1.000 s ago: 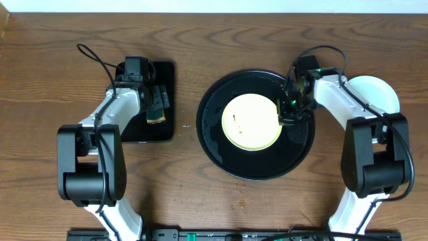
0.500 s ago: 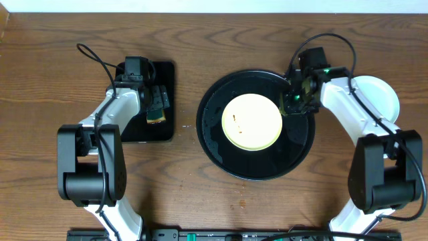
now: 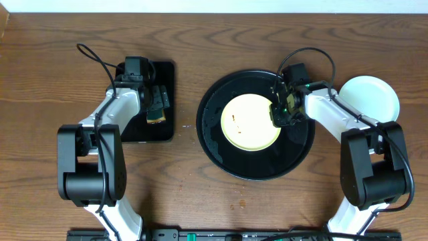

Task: Clean dirty plates on tray and stack at the side

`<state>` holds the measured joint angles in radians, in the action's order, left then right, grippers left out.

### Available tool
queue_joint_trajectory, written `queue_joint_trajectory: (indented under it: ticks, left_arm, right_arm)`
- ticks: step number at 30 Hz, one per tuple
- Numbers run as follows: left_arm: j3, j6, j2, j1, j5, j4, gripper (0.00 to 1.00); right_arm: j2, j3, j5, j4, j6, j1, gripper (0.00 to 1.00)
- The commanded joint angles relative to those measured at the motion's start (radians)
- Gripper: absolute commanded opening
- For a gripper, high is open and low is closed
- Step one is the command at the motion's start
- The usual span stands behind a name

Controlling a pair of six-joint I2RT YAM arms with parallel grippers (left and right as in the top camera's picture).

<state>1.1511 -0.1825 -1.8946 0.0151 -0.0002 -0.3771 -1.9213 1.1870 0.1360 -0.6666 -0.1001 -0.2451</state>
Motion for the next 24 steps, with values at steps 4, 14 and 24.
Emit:
queue_joint_trajectory:
  ticks: [4, 14, 24]
  left_arm:
    - [-0.004, 0.006, -0.001, -0.002, -0.012, 0.000, 0.91]
    - [-0.004, 0.005, -0.001, -0.002, -0.011, 0.027, 0.91]
    - [-0.027, 0.005, -0.001, -0.002, 0.018, -0.109, 0.68]
  right_arm:
    - [-0.006, -0.029, -0.057, 0.016, 0.004, -0.005, 0.01]
    - [-0.006, -0.029, -0.023, 0.003, 0.004, -0.005, 0.01]
    - [-0.006, -0.030, -0.023, 0.005, 0.004, -0.005, 0.02]
